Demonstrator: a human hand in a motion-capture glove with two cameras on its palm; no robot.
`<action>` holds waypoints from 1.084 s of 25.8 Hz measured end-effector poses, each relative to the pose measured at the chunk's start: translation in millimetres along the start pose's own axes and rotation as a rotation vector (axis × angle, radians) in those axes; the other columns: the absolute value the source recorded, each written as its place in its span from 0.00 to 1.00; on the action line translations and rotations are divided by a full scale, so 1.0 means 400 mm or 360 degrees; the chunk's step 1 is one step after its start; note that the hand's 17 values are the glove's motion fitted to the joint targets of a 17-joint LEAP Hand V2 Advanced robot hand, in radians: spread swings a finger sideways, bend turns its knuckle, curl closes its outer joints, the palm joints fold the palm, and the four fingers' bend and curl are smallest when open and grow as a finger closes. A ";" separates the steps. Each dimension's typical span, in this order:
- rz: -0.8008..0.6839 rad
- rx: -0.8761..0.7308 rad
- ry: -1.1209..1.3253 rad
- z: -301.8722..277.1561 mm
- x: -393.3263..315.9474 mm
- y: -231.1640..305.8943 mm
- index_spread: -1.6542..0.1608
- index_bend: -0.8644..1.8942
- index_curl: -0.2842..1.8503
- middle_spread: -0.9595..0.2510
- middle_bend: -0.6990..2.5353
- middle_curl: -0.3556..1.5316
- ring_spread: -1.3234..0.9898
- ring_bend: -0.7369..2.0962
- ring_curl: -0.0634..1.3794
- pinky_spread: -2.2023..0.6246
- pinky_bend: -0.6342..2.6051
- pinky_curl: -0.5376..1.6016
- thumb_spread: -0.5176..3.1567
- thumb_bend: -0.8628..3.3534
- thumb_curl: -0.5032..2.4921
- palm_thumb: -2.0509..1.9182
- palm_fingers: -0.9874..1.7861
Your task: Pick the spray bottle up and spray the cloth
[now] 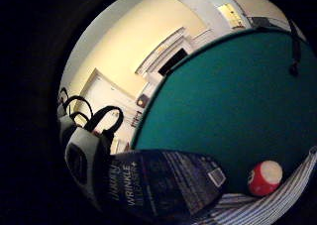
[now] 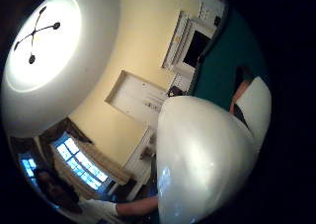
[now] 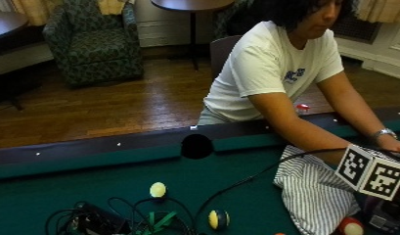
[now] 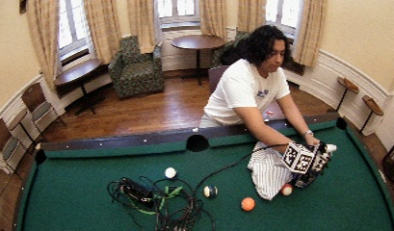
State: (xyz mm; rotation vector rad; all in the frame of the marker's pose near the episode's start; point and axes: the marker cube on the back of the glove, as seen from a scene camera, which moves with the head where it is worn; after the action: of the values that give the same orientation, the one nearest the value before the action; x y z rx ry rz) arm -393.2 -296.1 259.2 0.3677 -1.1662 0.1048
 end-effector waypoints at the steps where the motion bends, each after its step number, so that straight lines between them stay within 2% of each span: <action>1: -0.0002 0.0000 0.0010 0.008 0.003 0.000 0.76 0.45 0.42 0.62 0.41 0.47 0.48 0.50 0.36 0.66 0.33 0.44 0.23 0.20 0.45 0.74 0.86; 14: 0.0022 -0.0090 -0.0027 0.037 0.022 -0.012 0.76 0.45 0.42 0.61 0.42 0.47 0.47 0.51 0.36 0.66 0.32 0.44 0.23 0.20 0.45 0.74 0.86; 20: 0.0124 -0.0195 -0.0135 0.014 0.027 0.019 0.76 0.42 0.41 0.62 0.42 0.47 0.49 0.50 0.36 0.67 0.32 0.44 0.25 0.20 0.45 0.73 0.83; 23: 0.0161 -0.0269 -0.0098 -0.004 0.031 0.042 0.75 0.39 0.40 0.63 0.41 0.46 0.49 0.48 0.34 0.70 0.31 0.43 0.27 0.20 0.44 0.73 0.76; 28: 0.0110 -0.0402 0.0058 -0.055 0.045 0.100 0.73 0.37 0.38 0.64 0.35 0.43 0.50 0.46 0.34 0.76 0.29 0.43 0.33 0.20 0.42 0.73 0.64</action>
State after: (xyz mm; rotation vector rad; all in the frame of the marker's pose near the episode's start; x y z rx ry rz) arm -377.5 -253.2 277.1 0.1021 -1.1407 0.0233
